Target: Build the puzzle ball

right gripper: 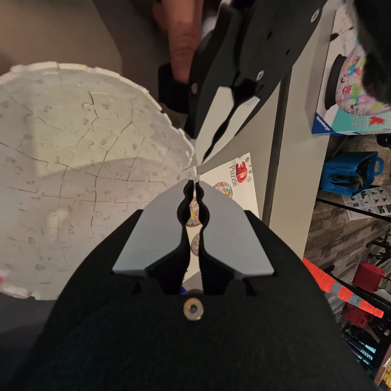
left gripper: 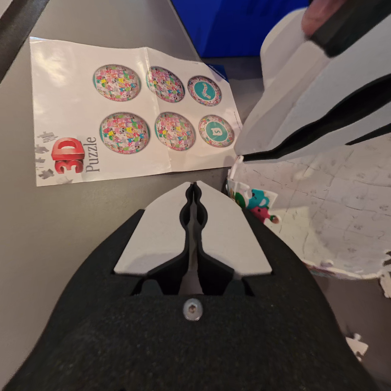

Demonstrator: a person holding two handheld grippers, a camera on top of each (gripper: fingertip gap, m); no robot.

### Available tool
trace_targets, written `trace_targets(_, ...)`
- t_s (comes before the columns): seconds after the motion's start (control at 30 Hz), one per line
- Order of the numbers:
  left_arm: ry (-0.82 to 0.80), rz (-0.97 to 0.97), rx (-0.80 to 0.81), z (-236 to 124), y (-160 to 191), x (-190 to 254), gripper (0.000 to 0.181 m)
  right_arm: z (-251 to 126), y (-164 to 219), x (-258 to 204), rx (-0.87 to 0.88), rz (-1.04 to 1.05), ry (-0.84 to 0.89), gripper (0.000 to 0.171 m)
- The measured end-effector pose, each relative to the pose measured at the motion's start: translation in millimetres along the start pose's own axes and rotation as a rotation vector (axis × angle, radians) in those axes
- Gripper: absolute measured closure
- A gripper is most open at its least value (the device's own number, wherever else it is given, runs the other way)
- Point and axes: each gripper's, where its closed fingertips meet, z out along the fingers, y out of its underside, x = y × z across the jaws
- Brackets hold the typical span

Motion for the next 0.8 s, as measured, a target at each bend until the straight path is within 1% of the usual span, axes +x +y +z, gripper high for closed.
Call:
trace_targets(0.1,0.023,-0.026,0.033,-13.1,-6.9,2.5,0.181,-1.5,-0.2,1.8,0.007,0.006,0.004,0.169)
trace_targets(0.37,0.003,-0.025,0.102,-36.8,-21.5,-1.8,0.18,-9.4,-5.0,6.8,0.076,-0.038,0.024,0.17)
trace_targets(0.43,0.01,-0.008,0.14,-44.7,-29.5,1.5,0.176,-11.5,-5.0,8.8,0.105,-0.022,0.011,0.17)
trace_targets(0.57,0.033,0.081,0.219,-58.6,-47.6,19.5,0.162,-26.7,-11.0,23.7,0.225,0.095,-0.017,0.17)
trace_targets(0.7,0.031,0.172,0.261,-61.9,-60.3,37.4,0.16,-49.3,-23.7,40.0,0.387,0.189,-0.037,0.17)
trace_targets(0.8,0.017,0.2,0.294,-61.6,-68.1,43.8,0.161,-62.3,-35.7,41.3,0.499,0.229,-0.08,0.17)
